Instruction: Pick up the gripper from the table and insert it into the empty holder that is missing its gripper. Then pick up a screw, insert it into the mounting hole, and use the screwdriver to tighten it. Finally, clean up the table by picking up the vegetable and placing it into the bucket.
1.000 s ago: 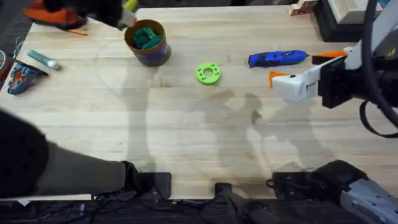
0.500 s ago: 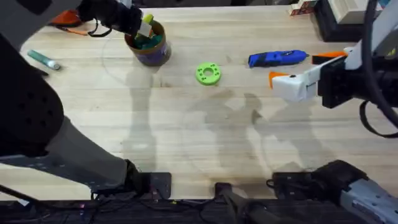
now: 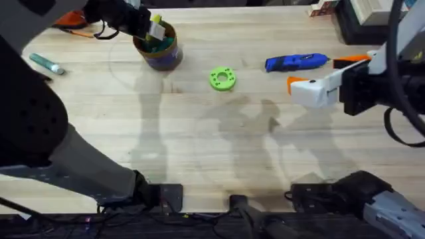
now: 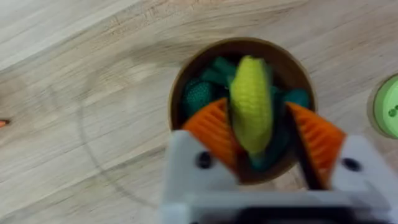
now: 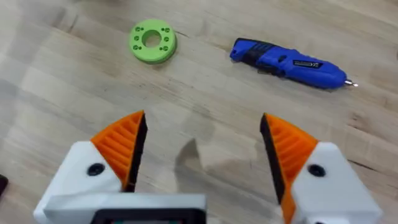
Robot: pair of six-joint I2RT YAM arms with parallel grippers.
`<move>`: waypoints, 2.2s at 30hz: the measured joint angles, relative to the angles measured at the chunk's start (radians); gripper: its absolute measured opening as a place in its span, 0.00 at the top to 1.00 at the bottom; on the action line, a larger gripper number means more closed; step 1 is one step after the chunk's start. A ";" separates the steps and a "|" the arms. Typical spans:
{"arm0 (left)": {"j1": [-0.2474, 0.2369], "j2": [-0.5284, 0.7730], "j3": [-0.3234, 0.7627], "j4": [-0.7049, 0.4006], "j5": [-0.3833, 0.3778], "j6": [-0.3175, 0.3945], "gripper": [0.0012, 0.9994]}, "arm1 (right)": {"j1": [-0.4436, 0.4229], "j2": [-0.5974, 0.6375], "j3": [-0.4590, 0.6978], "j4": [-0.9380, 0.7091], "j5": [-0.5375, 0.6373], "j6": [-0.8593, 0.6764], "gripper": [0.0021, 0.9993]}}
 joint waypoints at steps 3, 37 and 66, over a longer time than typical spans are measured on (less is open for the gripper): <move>0.000 0.000 0.000 0.000 -0.014 0.000 0.13 | 0.000 0.000 0.000 0.000 0.000 0.000 0.01; -0.053 -0.247 0.000 -0.070 -0.083 -0.019 0.01 | 0.000 0.000 0.000 0.000 0.001 0.000 0.01; -0.435 -0.999 -0.428 -0.420 -0.300 -0.487 0.01 | 0.000 -0.193 0.000 -0.211 0.045 0.000 0.01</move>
